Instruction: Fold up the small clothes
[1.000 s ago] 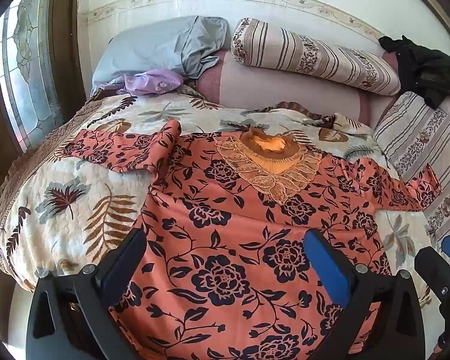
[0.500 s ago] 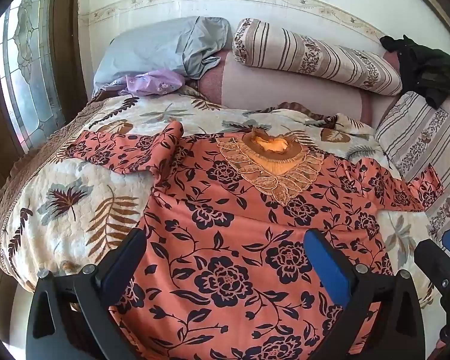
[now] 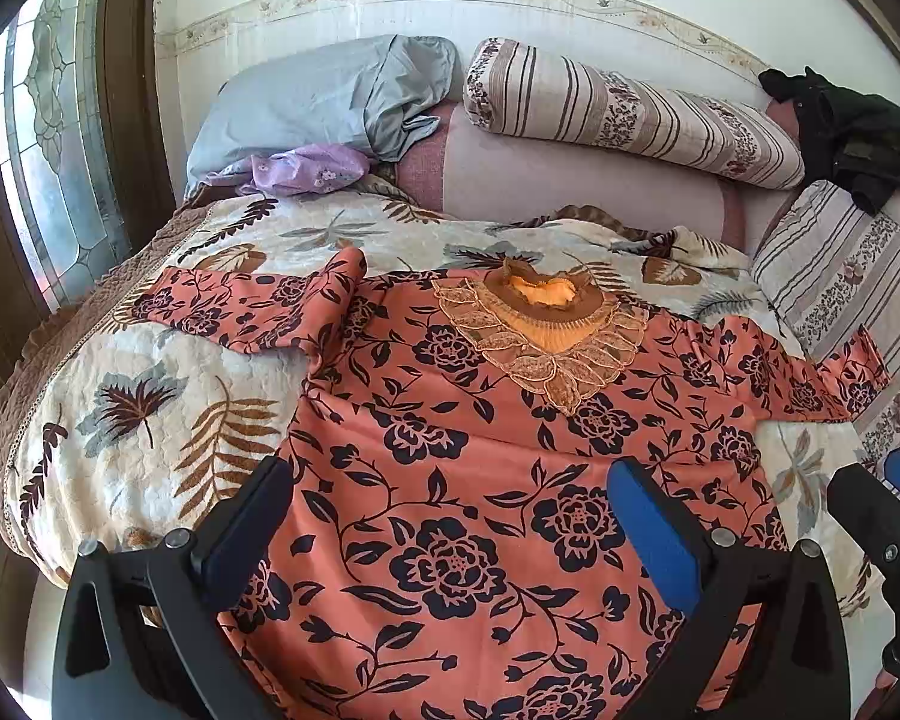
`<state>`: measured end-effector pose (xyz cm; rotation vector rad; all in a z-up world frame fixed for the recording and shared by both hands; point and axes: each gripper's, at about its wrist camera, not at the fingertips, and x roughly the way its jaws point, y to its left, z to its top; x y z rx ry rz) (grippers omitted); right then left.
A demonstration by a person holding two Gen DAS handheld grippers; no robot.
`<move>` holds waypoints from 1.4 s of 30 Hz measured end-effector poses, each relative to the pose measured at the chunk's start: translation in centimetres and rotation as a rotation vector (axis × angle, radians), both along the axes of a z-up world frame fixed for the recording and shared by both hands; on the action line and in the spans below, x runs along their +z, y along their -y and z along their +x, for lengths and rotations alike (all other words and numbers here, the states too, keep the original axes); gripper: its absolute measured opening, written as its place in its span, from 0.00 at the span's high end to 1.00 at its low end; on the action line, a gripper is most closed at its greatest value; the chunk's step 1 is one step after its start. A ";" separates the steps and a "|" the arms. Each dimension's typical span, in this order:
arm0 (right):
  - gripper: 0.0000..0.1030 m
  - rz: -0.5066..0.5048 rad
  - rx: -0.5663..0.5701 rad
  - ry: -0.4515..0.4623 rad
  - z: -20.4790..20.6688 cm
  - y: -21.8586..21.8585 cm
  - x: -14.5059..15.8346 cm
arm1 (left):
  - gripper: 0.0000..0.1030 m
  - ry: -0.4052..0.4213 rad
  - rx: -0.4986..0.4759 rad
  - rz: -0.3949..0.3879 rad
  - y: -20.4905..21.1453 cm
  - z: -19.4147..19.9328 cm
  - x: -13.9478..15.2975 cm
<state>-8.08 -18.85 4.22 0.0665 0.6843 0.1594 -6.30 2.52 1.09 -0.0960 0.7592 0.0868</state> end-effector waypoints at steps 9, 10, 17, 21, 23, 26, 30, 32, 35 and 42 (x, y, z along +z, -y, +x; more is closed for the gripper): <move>0.00 -0.001 0.001 -0.017 0.3 0.0 -0.1 | 0.00 -0.007 -0.005 0.015 0.4 0.4 -0.1; 0.00 0.006 0.002 -0.032 0.5 0.1 -0.1 | 0.00 -0.007 -0.006 0.016 0.5 0.5 -0.2; 0.00 0.144 0.050 -0.128 2.4 2.6 -3.8 | 0.00 -0.062 0.003 0.037 -0.4 1.6 -3.1; 0.00 0.358 -0.031 -0.173 3.7 9.3 -8.2 | 0.00 -0.154 0.035 0.071 -1.8 2.6 -6.8; 0.01 0.489 -0.132 -0.188 4.5 13.8 -10.5 | 0.00 -0.200 0.048 0.093 -2.1 3.4 -8.5; 0.07 0.609 -0.327 -0.176 6.1 22.2 -12.1 | 0.00 -0.237 0.042 0.107 -2.1 4.3 -10.3; 0.12 0.296 -0.530 -0.026 10.2 30.1 -8.3 | 0.00 -0.293 0.039 0.099 -2.3 5.2 -12.5; 0.12 0.052 -0.540 0.042 13.8 31.5 -6.0 | 0.00 -0.310 0.048 0.056 -2.9 5.2 -13.7; 0.12 -0.349 -0.515 0.042 19.2 31.0 -4.9 | 0.00 -0.241 0.067 0.003 -3.7 4.4 -14.0; 0.42 -0.695 -0.521 -0.230 27.8 33.4 -12.0 | 0.00 -0.184 0.047 0.012 -3.6 3.3 -14.2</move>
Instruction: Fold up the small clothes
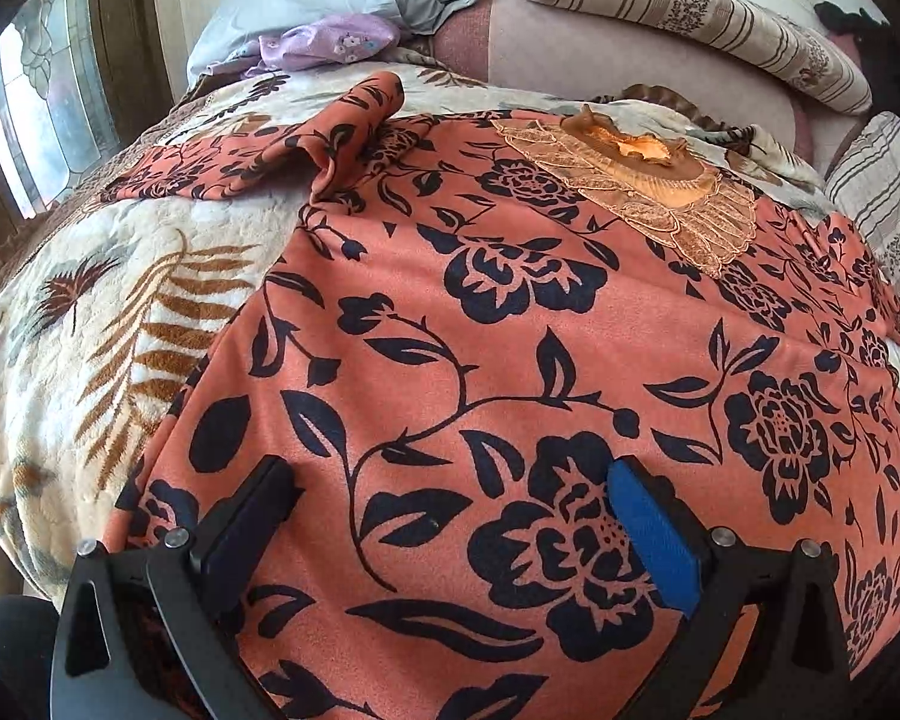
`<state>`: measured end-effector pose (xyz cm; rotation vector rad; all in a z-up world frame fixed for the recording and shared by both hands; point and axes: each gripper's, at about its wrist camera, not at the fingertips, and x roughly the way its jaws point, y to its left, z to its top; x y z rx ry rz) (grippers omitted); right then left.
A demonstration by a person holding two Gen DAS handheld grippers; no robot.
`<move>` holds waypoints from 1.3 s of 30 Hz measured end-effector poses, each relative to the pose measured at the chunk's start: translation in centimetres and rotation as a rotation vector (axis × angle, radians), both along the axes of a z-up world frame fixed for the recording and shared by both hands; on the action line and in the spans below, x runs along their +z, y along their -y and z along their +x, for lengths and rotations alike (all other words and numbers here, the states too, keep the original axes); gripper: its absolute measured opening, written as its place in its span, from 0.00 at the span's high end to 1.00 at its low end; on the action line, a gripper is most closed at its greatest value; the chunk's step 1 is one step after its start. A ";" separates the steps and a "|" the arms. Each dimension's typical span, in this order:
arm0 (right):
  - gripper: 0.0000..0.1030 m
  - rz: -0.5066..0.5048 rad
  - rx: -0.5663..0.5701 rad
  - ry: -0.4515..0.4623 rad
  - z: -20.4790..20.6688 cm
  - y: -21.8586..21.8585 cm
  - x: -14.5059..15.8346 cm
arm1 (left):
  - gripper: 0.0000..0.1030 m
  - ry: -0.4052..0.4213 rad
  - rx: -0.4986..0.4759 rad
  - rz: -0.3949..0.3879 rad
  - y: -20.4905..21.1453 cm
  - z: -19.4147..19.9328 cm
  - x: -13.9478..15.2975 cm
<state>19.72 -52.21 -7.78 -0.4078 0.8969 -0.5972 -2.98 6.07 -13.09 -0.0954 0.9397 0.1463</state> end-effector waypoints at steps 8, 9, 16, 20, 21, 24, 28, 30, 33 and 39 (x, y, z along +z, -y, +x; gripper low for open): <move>0.79 0.534 -0.061 0.114 -2.0 3.7 2.8 | 0.00 -0.024 -0.041 -0.020 -0.5 0.7 0.1; 0.79 0.613 -0.036 0.153 -2.5 3.4 4.2 | 0.00 -0.026 -0.049 -0.022 -0.6 0.8 0.2; 0.79 0.973 0.259 0.310 -3.5 -6.8 14.5 | 0.00 0.022 -0.069 -0.095 -2.0 0.0 0.9; 0.79 1.097 0.471 0.294 -4.3 -18.8 17.6 | 0.00 0.093 -0.030 -0.116 -3.9 -0.9 1.9; 0.79 1.124 0.527 0.284 -4.1 -22.2 17.9 | 0.00 0.110 -0.016 -0.122 -4.5 -1.1 2.1; 0.79 1.209 0.653 0.231 -4.2 -31.5 17.0 | 0.00 0.165 0.056 -0.163 -6.7 -1.8 2.9; 0.76 1.320 0.673 0.131 -3.5 -41.3 10.7 | 0.00 0.188 0.137 -0.241 -9.3 -2.1 3.0; 0.63 1.311 0.636 0.051 -2.7 -44.6 5.4 | 0.00 0.184 0.164 -0.287 -10.3 -2.0 2.8; 0.12 1.271 0.494 -0.211 -2.4 -47.2 -5.2 | 0.00 0.179 0.179 -0.313 -10.9 -2.0 2.5; 0.14 1.259 0.580 -0.055 -8.0 -40.1 -3.0 | 0.00 0.195 0.157 -0.325 -10.6 -2.4 2.9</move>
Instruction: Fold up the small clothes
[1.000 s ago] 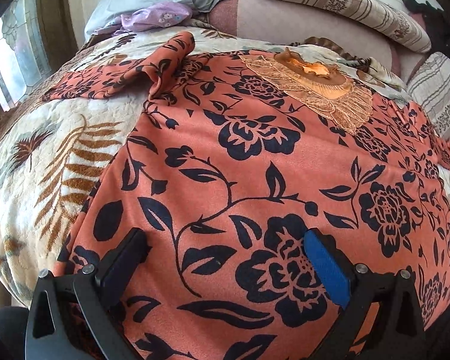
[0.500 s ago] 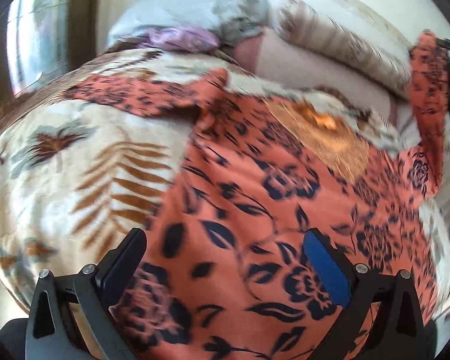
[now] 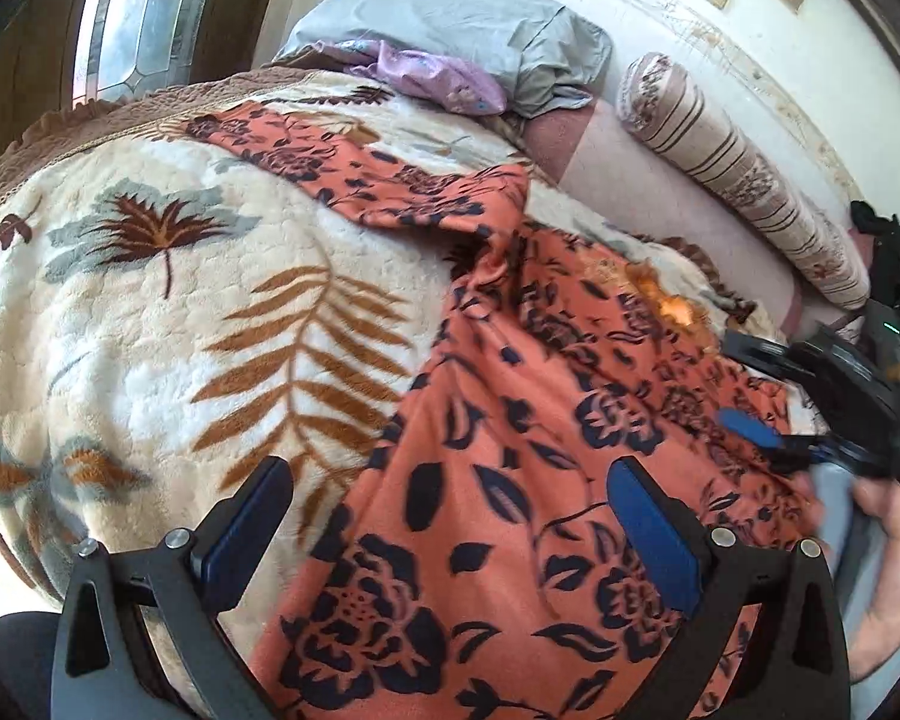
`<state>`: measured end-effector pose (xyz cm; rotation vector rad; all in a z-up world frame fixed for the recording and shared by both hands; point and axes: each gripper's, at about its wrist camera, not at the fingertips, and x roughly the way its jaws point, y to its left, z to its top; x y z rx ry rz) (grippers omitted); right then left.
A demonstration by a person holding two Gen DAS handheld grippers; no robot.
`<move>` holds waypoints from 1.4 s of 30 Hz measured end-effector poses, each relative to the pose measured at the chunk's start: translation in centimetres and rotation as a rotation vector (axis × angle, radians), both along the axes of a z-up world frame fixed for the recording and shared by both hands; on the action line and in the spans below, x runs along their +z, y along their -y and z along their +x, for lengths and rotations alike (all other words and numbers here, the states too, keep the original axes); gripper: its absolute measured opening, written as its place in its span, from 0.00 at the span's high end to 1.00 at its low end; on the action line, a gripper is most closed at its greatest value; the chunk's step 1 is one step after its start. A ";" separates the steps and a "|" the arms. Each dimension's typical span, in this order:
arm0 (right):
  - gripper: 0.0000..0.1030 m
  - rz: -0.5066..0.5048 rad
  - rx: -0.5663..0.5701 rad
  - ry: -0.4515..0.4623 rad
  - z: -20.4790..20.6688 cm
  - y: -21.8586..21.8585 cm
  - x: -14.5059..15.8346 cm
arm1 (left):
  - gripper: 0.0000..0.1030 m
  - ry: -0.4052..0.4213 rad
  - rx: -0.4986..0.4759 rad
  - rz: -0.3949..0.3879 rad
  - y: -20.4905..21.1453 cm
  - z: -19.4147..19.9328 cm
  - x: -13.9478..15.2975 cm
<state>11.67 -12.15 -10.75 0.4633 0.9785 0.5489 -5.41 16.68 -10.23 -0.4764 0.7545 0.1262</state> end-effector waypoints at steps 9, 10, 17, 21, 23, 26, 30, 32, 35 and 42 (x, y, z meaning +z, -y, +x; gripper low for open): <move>0.14 0.038 -0.201 -0.021 -3.3 15.1 -4.6 | 0.00 0.126 -0.192 -0.137 3.1 6.0 6.4; 0.14 0.086 -0.190 0.055 -4.3 16.1 -4.8 | 0.00 0.117 -0.207 -0.185 3.1 7.6 6.4; 0.14 0.128 -0.159 0.132 -6.3 18.8 -4.4 | 0.11 -0.202 -0.106 -0.311 1.8 18.2 -0.6; 0.14 0.160 -0.153 0.152 -6.2 18.2 -5.3 | 0.12 -0.213 -0.008 -0.307 0.3 18.0 -1.7; 0.14 0.174 -0.153 0.156 -6.4 18.1 -5.5 | 0.12 -0.240 -0.019 -0.295 0.3 18.4 -2.3; 0.14 0.185 -0.155 0.161 -5.4 16.5 -5.8 | 0.62 -0.313 -0.012 -0.212 0.3 19.3 -2.8; 0.14 0.184 -0.154 0.157 -5.6 16.2 -5.5 | 0.94 -0.241 -0.054 -0.056 1.5 19.2 0.6; 0.14 0.171 -0.153 0.148 -5.7 15.9 -5.3 | 0.94 -0.106 -0.098 0.051 2.8 18.3 3.4; 0.14 0.138 -0.138 0.087 -5.4 15.6 -4.3 | 0.94 -0.169 -0.118 0.116 3.1 19.1 1.3; 0.14 0.179 -0.298 0.136 -3.0 22.6 2.5 | 0.91 -0.169 -0.130 0.095 1.4 18.7 -3.6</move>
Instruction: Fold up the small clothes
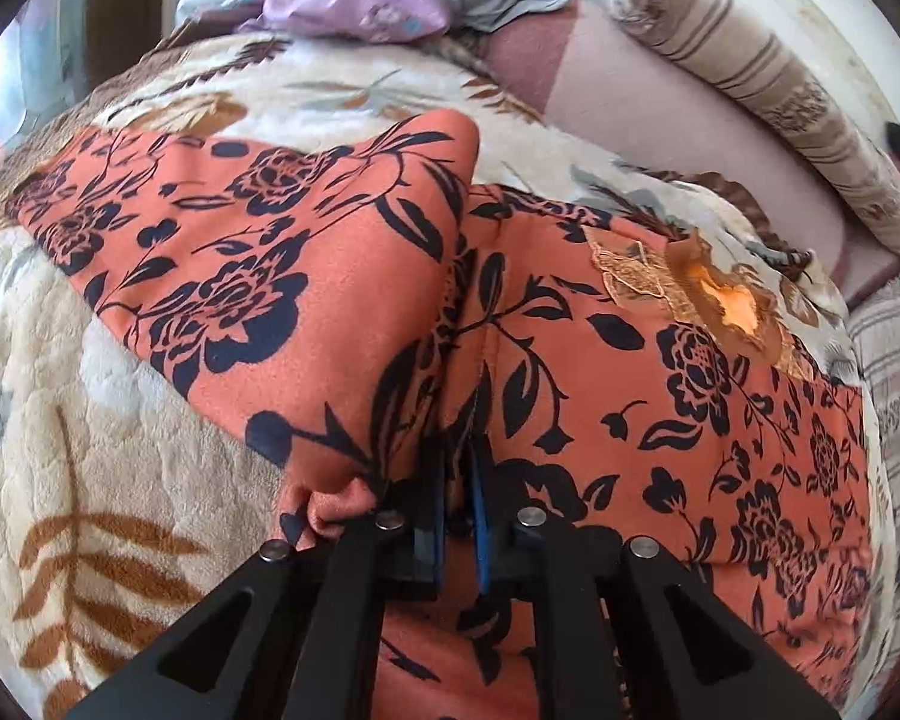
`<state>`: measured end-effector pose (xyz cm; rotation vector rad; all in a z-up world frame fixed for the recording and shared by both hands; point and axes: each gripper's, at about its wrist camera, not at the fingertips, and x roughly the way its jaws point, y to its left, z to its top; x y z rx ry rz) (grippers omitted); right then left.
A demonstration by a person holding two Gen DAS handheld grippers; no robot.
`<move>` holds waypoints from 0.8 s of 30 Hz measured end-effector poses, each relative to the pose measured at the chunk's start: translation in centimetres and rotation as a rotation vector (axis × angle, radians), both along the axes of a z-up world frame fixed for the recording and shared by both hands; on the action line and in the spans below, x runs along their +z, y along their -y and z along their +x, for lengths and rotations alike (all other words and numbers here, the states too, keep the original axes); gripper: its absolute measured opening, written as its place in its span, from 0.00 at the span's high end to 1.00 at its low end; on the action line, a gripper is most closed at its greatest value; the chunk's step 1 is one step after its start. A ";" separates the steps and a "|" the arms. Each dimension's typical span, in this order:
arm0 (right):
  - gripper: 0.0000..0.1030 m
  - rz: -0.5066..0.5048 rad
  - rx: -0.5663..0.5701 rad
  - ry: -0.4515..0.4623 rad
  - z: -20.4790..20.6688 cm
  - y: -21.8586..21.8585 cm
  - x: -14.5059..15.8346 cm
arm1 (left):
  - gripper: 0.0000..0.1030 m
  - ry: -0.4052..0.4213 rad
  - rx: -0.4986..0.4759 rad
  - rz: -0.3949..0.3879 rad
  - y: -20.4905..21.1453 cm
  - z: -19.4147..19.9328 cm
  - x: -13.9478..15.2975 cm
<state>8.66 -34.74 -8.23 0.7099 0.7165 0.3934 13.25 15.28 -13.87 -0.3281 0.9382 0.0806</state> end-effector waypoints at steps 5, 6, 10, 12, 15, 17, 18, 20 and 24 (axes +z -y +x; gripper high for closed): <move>0.15 -0.069 -0.016 -0.241 9.8 2.9 -3.9 | 0.91 0.052 0.000 -0.084 -0.6 -0.7 -0.4; 0.18 -0.053 -0.011 -0.294 11.1 3.1 -5.1 | 0.91 0.056 -0.001 -0.095 -0.8 -0.6 -0.5; 0.83 -0.152 0.071 -0.343 14.7 0.3 -5.6 | 0.91 0.067 -0.005 -0.088 -0.6 -1.1 -0.3; 0.85 -0.239 0.046 -0.257 14.8 -0.7 -3.5 | 0.91 0.070 -0.005 -0.079 -0.4 -1.1 -0.3; 0.86 -0.301 -0.129 -0.398 15.6 1.3 -7.2 | 0.91 0.071 -0.006 -0.077 -0.3 -0.8 -0.4; 0.81 -0.248 -0.160 -0.345 14.8 1.9 -6.8 | 0.91 0.072 -0.007 -0.078 -0.4 -0.9 -0.4; 0.76 -0.280 -0.174 -0.335 14.3 1.5 -5.8 | 0.91 0.072 -0.005 -0.082 -0.4 -0.9 -0.4; 0.75 -0.354 -0.184 -0.291 13.2 0.9 -3.4 | 0.91 0.072 -0.004 -0.081 -0.4 -0.9 -0.4; 0.07 -0.233 -0.089 -0.137 8.9 -1.0 1.3 | 0.91 0.074 -0.004 -0.078 -0.4 -0.9 -0.4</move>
